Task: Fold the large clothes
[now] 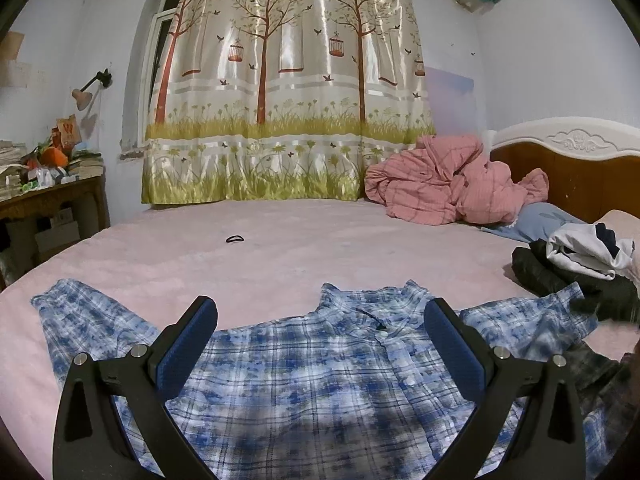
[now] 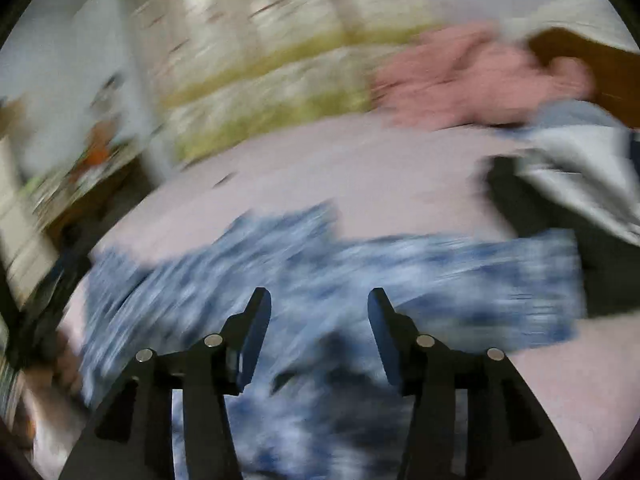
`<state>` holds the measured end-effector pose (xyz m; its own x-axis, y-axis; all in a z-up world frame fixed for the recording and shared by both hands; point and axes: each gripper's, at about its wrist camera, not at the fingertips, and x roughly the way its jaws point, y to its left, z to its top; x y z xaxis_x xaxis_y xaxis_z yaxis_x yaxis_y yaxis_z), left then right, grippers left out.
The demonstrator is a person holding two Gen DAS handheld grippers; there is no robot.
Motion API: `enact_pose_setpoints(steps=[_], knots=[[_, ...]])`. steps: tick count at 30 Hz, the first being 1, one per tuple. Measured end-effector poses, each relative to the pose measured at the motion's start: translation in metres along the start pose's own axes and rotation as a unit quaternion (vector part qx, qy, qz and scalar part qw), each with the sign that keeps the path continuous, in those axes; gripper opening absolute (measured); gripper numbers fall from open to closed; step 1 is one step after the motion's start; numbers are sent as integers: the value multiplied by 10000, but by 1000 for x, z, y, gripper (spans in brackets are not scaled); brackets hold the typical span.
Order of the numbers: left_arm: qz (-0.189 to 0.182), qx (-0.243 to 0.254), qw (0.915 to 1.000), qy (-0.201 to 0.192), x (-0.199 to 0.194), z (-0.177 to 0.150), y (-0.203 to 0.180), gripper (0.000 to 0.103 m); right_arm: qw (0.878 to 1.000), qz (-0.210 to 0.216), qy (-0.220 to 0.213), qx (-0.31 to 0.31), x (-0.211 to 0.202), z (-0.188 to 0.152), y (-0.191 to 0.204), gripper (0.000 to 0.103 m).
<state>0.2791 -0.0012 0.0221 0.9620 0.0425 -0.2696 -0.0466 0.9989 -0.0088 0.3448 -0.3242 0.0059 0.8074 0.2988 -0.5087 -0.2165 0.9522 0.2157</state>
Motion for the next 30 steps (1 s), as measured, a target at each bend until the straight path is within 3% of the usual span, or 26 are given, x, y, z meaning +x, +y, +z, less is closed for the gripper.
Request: enact_pose_setpoints(steps=[2,4,6,11,14,15,16,17,21,23,24,26,28,30], knots=[[8,34,10000,-4,0,0,0,103,9965,-445,-298,637,-14,5,-33,57],[20,65,10000,-7,-1,0,-1,103,9825,-994,-465,1504,-21,4,-76,57],[19,89,10000,-2,0,-1,-2,103,9689,-1391,-341,2020,-16,-1,-108,57],[44,217,9998,4,0,-3,-7,103,9347,-1161,453,3328,22,-27,-170,58],[22,237,9997,4,0,-4,-9,103,9391,-1310,421,3149,33,-28,-173,58],[15,245,9997,2,0,-4,-10,103,9428,-1302,390,3046,33,-26,-170,44],[13,249,9997,-3,0,-4,-11,103,9504,-1147,371,2868,34,-24,-165,29],[8,254,9997,-13,-1,-4,-11,103,9545,-991,407,2784,38,-23,-163,4],[-41,283,9995,-111,-5,-3,-11,103,9794,-448,117,1967,30,-10,-122,4],[-255,288,9992,-95,-7,-2,-12,101,9904,136,-123,1374,16,-3,-85,4],[-539,275,9982,-24,-7,-2,-13,89,9918,451,-189,1179,10,-1,-71,4],[-1062,279,9938,189,-4,-3,-18,70,9900,1219,-254,668,1,-1,-37,4],[-1353,364,9891,449,1,-7,-26,59,9795,2003,-113,155,-1,-6,0,5],[-1399,538,9870,586,5,-11,-36,54,9717,2342,236,-175,9,-12,25,4]])
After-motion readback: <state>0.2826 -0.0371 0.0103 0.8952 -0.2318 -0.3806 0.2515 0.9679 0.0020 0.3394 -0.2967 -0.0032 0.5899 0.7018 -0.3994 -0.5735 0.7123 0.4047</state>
